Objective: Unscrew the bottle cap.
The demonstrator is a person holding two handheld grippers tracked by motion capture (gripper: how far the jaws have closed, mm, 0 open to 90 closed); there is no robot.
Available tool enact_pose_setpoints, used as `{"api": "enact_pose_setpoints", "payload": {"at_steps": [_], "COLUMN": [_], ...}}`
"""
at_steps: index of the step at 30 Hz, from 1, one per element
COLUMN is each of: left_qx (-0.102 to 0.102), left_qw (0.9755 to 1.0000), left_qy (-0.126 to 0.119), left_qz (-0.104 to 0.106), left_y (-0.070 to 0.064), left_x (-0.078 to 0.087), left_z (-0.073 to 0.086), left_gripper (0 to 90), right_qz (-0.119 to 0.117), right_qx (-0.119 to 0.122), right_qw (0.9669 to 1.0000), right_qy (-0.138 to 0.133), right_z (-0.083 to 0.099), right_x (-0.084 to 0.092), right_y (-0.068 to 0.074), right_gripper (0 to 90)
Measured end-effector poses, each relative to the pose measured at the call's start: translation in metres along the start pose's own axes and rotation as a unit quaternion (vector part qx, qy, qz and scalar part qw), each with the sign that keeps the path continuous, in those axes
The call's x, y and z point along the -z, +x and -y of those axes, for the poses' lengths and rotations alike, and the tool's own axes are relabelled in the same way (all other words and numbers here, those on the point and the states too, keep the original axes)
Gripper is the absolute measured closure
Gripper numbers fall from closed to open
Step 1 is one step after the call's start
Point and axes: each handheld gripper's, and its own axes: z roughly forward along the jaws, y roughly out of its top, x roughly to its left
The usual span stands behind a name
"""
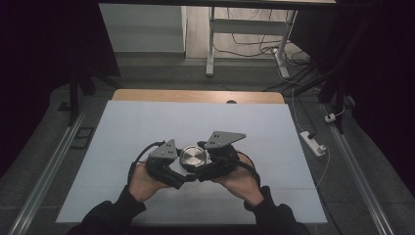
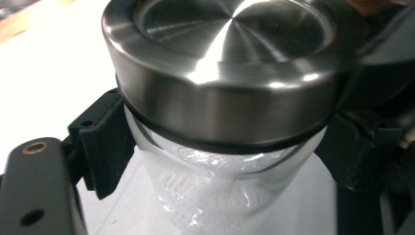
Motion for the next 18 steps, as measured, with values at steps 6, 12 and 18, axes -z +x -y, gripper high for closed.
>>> {"api": "enact_pose_setpoints", "payload": {"at_steps": [6,12,18], "left_qx": [-0.055,-0.054,-0.002], "left_qw": [0.9879,0.9924,0.9994], "left_qy": [-0.035,-0.029,0.013], "left_qz": [0.140,0.107,-0.032], "left_y": [-0.003,-0.009,-0.005], "left_x": [0.005,0.005,-0.001], "left_z": [-0.001,-0.007,-0.005], "left_gripper": [16.1,16.2,16.2], "right_qz": [-0.166,-0.185,-0.020], "right_qx": [0.060,0.088,0.016], "right_qw": [0.9837,0.9778,0.9996], "right_qy": [-0.031,-0.046,-0.011], "right_z": [0.001,-0.001,-0.012], "right_x": [0.014,0.028,0.032], "right_y": [-0.008,-0.011,-0.004], "right_gripper": [19.4,13.6,11.5]}}
